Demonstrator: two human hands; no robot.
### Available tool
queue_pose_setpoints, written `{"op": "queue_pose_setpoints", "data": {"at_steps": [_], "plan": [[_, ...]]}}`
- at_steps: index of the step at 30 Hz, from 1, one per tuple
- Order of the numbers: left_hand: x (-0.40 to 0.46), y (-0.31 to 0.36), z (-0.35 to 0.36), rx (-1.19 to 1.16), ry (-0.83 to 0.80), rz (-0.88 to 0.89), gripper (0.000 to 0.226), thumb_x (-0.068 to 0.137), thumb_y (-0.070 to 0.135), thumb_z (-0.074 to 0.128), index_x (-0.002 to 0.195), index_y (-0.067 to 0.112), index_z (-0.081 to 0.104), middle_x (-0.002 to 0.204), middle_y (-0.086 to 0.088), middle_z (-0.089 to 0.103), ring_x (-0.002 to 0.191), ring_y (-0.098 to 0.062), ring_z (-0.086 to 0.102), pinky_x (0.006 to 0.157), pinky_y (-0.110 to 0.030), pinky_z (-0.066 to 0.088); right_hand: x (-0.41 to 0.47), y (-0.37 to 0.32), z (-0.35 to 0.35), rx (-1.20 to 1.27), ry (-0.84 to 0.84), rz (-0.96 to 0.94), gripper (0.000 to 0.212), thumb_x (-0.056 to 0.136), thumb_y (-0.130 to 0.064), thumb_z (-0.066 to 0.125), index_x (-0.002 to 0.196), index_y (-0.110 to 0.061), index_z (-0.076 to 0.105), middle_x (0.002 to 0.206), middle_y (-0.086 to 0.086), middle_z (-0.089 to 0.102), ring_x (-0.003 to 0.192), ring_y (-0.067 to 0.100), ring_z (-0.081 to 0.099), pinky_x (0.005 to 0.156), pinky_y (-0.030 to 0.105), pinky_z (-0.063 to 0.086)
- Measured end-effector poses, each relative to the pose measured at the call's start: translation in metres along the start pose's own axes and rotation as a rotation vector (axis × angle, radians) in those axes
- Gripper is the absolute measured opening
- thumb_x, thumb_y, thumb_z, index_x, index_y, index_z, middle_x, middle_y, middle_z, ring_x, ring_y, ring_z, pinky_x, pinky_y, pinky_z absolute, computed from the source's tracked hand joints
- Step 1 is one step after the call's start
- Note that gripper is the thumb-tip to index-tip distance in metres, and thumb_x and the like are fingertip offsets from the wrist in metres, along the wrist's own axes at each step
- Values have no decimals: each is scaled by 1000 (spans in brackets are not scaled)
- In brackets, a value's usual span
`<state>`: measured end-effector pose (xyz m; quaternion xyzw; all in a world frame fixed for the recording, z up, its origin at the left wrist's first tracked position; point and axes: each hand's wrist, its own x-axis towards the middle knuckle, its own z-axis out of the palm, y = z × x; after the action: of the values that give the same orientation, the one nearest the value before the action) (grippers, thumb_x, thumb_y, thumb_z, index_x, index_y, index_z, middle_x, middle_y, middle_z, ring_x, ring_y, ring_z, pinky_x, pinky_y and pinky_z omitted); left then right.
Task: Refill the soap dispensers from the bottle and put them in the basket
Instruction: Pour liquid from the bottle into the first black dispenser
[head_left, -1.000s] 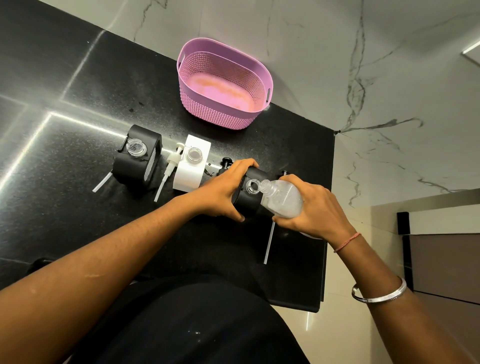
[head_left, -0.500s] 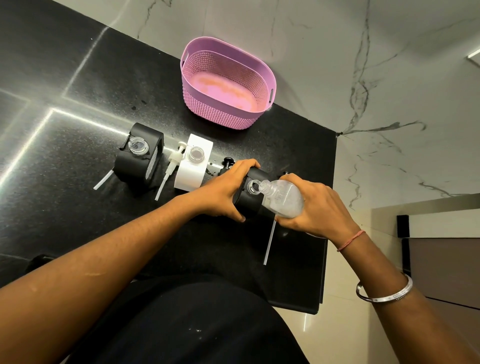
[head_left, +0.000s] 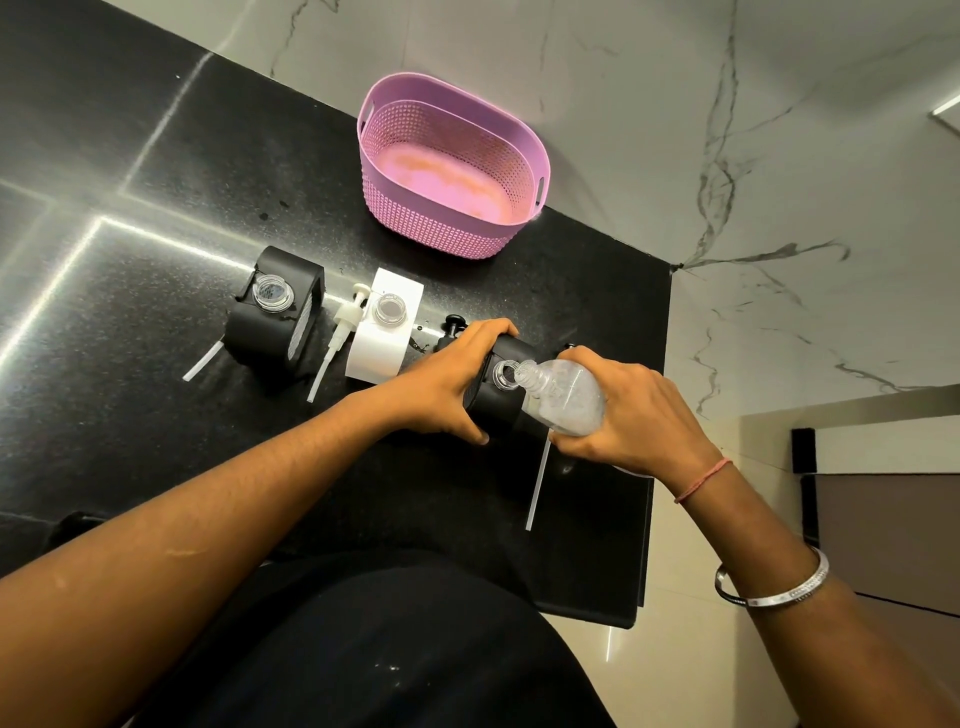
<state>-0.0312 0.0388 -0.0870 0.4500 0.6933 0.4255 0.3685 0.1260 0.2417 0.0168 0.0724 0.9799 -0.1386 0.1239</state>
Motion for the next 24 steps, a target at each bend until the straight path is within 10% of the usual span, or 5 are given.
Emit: {"op": "queue_pose_setpoints", "data": {"at_steps": [24], "plan": [[1, 1, 1, 44, 2, -29, 132, 60, 21, 102, 159, 36, 16, 155, 5, 34, 138, -20, 48, 113, -46, 49, 1, -1, -3, 0, -4, -7, 78, 65, -77, 64, 131, -43, 39, 112, -6, 68, 96, 22, 69, 79, 46, 63]]}}
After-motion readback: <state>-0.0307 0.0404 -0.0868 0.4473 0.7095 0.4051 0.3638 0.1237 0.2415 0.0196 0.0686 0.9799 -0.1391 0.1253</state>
